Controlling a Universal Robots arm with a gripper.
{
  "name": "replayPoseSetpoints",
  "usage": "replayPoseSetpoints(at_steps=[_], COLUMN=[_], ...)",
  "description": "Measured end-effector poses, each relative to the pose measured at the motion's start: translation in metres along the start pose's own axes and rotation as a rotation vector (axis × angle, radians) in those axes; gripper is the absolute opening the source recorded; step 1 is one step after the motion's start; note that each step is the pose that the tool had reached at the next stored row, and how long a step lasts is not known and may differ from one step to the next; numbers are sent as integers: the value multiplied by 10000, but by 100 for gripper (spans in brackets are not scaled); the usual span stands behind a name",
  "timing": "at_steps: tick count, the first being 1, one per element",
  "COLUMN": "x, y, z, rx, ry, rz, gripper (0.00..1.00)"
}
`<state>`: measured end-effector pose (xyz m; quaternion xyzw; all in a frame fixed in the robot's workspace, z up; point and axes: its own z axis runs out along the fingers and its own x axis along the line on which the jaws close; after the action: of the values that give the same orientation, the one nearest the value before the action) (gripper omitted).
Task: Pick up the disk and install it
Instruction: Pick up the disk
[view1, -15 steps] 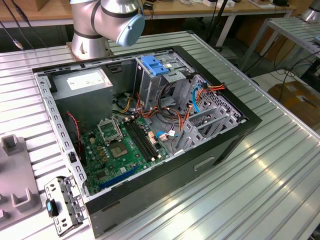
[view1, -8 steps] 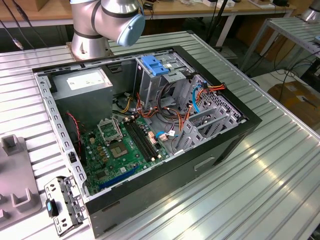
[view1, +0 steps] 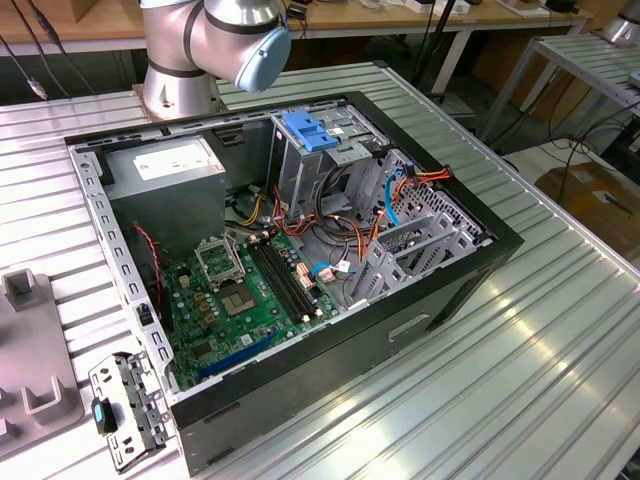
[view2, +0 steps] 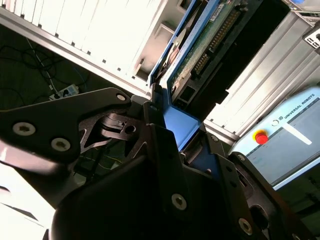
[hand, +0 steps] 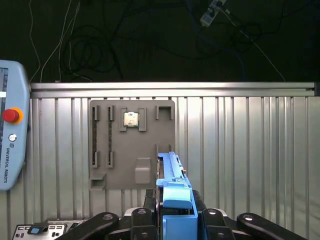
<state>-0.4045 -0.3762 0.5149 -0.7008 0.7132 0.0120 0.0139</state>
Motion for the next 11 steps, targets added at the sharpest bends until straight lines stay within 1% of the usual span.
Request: replayPoseSetpoints(at_steps=[11], x=[0], y=[-2], z=[0], rx=[0], ry=[0], rz=[0], gripper=[37])
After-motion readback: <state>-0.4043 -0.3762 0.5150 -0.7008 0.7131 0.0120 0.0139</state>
